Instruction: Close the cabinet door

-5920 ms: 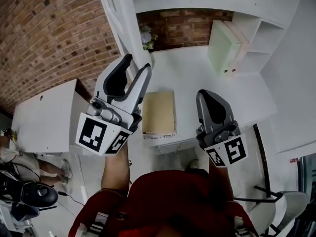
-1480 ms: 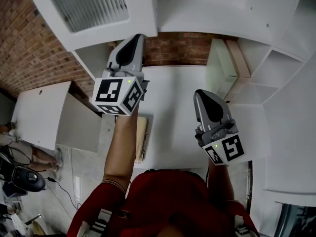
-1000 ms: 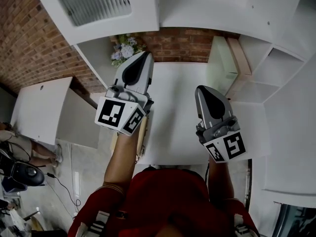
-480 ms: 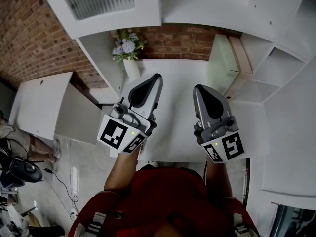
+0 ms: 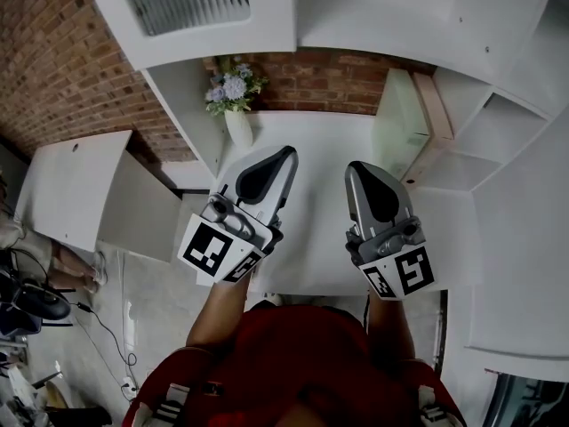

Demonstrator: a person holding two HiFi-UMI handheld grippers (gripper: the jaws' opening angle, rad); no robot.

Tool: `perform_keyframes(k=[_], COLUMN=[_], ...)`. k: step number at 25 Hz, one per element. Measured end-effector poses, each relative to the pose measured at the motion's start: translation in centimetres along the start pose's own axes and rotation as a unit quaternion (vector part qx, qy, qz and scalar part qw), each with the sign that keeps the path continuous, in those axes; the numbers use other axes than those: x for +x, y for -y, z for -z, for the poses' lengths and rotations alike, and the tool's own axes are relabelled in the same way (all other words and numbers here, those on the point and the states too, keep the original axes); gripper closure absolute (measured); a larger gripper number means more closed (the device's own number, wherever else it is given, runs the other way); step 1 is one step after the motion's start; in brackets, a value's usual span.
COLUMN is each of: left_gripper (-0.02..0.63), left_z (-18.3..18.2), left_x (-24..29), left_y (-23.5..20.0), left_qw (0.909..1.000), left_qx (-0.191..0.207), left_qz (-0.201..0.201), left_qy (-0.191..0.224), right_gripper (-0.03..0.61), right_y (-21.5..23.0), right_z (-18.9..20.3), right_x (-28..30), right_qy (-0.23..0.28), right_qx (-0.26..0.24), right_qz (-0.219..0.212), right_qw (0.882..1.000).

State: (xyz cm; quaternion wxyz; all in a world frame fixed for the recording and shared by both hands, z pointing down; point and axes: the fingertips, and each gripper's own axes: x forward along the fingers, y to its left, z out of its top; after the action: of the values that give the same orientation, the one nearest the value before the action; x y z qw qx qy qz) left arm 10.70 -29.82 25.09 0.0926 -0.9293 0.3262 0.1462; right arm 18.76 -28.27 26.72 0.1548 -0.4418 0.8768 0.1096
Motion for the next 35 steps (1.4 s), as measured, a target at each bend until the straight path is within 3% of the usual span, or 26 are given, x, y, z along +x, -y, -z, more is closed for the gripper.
perform_keyframes(k=[35], left_gripper=[0.612], left_z=[0.8], left_x=[0.5], left_y=[-0.2], left_qw=[0.9998], left_qx=[-0.012], left_qz=[0.017], left_qy=[0.001], right_gripper=[0.566], right_y=[0.5], right_z=[1.1], right_x=[-0.1], right_qy=[-0.018], right_qx=[-0.007], right_qz=[0.017], right_qw=[1.000])
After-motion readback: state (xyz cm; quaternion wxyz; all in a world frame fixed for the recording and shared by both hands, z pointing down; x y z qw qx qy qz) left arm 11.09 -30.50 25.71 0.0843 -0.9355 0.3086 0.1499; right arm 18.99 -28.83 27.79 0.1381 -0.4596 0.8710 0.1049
